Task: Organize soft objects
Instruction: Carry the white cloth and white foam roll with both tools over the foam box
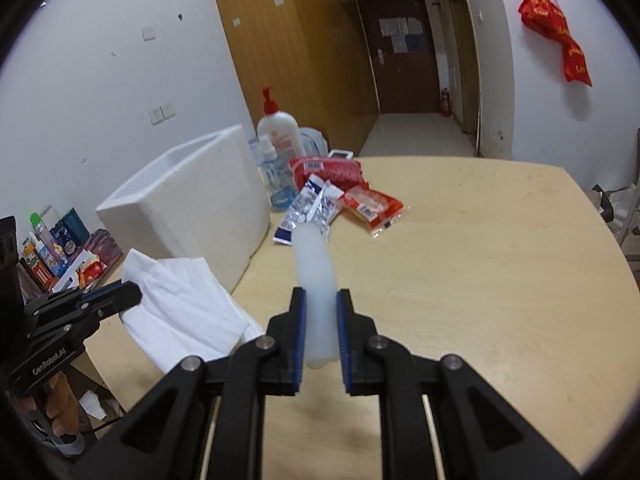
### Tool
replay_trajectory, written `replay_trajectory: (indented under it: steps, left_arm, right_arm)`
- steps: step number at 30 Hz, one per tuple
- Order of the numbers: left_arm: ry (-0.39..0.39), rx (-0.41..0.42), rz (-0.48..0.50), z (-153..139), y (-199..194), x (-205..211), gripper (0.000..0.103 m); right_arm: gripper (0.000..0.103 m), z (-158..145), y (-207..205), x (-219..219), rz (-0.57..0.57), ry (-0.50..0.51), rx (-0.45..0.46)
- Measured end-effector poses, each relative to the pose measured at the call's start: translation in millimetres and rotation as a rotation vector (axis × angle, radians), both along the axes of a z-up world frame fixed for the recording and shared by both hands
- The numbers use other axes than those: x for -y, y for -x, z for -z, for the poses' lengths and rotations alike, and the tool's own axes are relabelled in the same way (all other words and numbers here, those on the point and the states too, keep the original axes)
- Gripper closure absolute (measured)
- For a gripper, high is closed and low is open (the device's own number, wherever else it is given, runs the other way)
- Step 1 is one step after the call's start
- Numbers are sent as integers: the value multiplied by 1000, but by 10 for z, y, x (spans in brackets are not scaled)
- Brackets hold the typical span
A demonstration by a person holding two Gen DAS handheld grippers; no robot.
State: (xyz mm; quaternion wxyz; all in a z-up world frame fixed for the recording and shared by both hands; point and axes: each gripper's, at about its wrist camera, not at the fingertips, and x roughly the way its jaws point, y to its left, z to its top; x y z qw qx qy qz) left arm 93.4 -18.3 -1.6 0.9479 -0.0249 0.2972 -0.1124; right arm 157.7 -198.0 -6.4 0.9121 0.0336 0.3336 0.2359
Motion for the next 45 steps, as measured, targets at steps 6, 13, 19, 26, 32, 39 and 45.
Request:
replay_trajectory:
  steps: [6, 13, 19, 26, 32, 39, 45]
  left_arm:
    - [2, 77, -10, -245, 227, 36, 99]
    - [8, 158, -41, -465, 482, 14, 99]
    - [-5, 227, -64, -574, 720, -8, 99]
    - [-12, 257, -86, -628, 881, -16, 99]
    - [-21, 268, -100, -631, 1013, -40, 99]
    - [-35, 281, -137, -640, 1145, -77, 99]
    - [-36, 282, -145, -646, 1217, -79, 99]
  right_arm:
    - [85, -174, 260, 120, 16, -31, 60]
    - [85, -345, 545, 175, 21, -57, 126]
    - [85, -435, 735, 177, 24, -66, 171]
    - [85, -501, 976, 159, 33, -63, 214]
    - [85, -511, 1120, 147, 31, -67, 237]
    - [85, -533, 1259, 122, 24, -67, 258]
    - [85, -529, 1288, 89, 11, -62, 264]
